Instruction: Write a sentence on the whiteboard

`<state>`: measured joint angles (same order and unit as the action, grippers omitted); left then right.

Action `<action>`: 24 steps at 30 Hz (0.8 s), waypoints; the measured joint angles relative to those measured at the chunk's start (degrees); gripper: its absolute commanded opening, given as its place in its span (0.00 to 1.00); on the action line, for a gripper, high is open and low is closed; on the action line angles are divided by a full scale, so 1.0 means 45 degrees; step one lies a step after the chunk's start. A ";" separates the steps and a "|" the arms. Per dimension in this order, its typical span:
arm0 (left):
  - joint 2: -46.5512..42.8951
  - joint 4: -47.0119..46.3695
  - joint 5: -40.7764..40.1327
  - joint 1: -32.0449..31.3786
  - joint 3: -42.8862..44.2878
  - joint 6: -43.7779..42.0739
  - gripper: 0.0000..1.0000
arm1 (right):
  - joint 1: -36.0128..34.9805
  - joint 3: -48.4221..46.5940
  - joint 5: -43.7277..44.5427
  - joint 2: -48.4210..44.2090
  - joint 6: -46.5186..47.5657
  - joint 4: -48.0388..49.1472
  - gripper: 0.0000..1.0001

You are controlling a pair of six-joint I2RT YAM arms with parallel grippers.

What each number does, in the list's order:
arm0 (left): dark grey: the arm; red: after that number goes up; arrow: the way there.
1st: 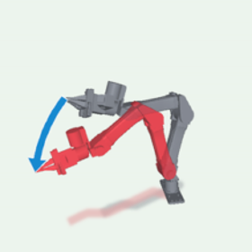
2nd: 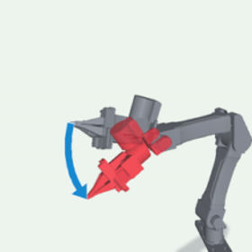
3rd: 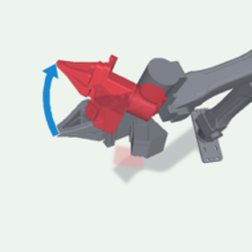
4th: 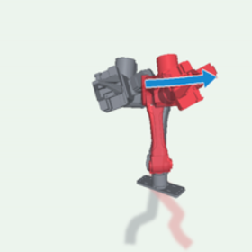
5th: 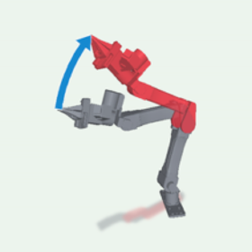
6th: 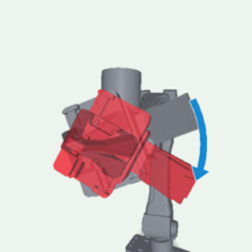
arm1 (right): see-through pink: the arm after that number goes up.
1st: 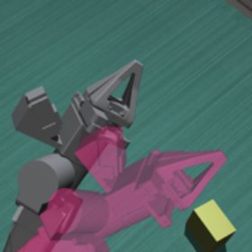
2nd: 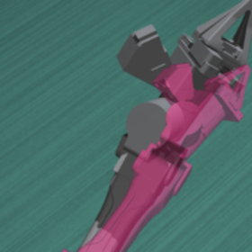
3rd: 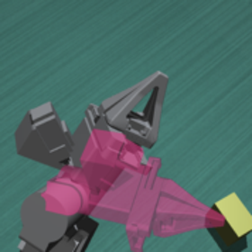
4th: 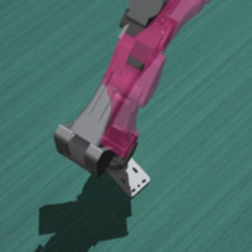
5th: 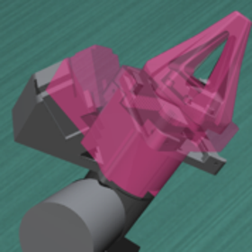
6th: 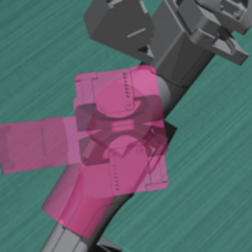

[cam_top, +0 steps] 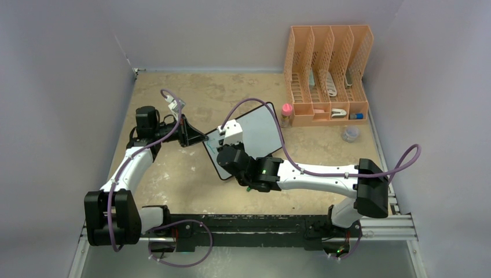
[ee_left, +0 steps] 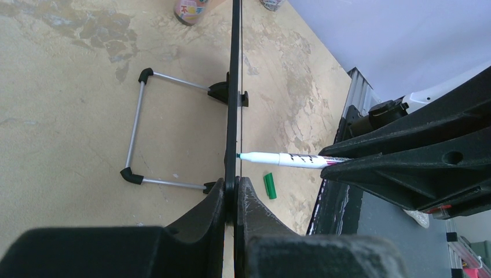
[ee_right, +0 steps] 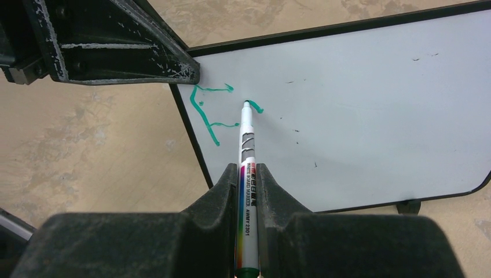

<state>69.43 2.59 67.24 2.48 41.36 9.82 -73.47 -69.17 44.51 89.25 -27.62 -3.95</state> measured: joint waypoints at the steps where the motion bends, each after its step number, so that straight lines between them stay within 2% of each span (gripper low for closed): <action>1: 0.0000 0.0000 0.0000 0.0000 0.0000 0.0000 0.00 | 0.0000 0.0000 -0.0053 0.0000 0.0024 0.0010 0.00; 24: 0.0015 0.0005 -0.0092 0.0000 0.0000 -0.0049 0.00 | -0.0024 0.0408 -0.0665 -0.0092 -0.0223 -0.0160 0.00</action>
<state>69.49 2.61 66.83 2.48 41.36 9.61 -73.58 -67.33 41.52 88.84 -28.62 -4.67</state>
